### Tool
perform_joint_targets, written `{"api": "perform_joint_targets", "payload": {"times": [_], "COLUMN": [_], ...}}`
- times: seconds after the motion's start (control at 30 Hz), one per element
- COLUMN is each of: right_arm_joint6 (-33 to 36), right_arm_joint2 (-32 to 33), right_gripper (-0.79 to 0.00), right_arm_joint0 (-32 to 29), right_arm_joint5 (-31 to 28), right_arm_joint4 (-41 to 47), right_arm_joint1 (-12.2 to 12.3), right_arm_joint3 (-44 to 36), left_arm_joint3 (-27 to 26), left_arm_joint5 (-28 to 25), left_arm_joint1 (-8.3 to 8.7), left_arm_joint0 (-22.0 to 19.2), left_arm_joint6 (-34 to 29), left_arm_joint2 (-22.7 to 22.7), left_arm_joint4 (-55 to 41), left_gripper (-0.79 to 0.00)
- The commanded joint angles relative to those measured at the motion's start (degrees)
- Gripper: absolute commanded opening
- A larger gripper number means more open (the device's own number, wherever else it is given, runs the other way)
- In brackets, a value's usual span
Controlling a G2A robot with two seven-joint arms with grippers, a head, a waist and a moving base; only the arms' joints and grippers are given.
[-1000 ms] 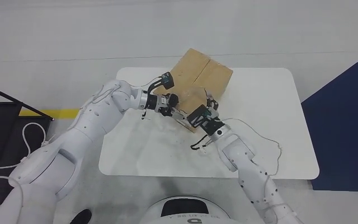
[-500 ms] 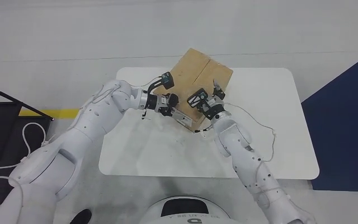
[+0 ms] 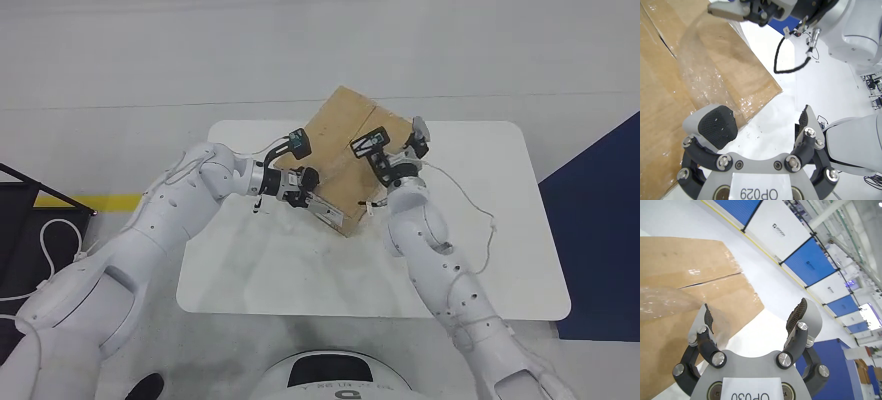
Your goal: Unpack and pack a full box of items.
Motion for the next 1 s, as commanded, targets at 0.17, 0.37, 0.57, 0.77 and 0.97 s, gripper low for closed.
{"api": "perform_joint_targets", "payload": {"times": [0.17,0.37,0.57,0.77,0.97], "right_arm_joint6": [4.06,1.24,-12.87,-22.82,-21.14], "right_arm_joint2": [-1.51,-3.18,-0.87,9.93,17.50], "right_gripper": [0.000,0.000,0.000,0.000,0.000], "right_arm_joint0": [9.28,13.68,8.41,-3.33,-4.20], "right_arm_joint5": [10.72,17.46,15.58,-2.86,-18.61], "right_arm_joint4": [-1.44,4.07,21.30,41.20,58.23], "right_arm_joint1": [-2.34,-4.45,-5.04,-3.25,-2.30], "right_arm_joint3": [8.71,11.36,0.79,-5.60,2.28], "left_arm_joint3": [0.00,0.00,0.00,0.00,0.00], "left_arm_joint5": [0.00,0.00,0.00,0.00,0.00], "left_arm_joint1": [0.00,0.00,0.00,0.00,0.00], "left_arm_joint0": [0.00,0.00,0.00,0.00,0.00], "left_arm_joint6": [0.00,0.00,0.00,0.00,0.00], "left_arm_joint2": [0.00,0.00,0.00,0.00,0.00], "left_arm_joint4": [0.00,0.00,0.00,0.00,0.00], "left_gripper": [0.000,0.000,0.000,0.000,0.000]}}
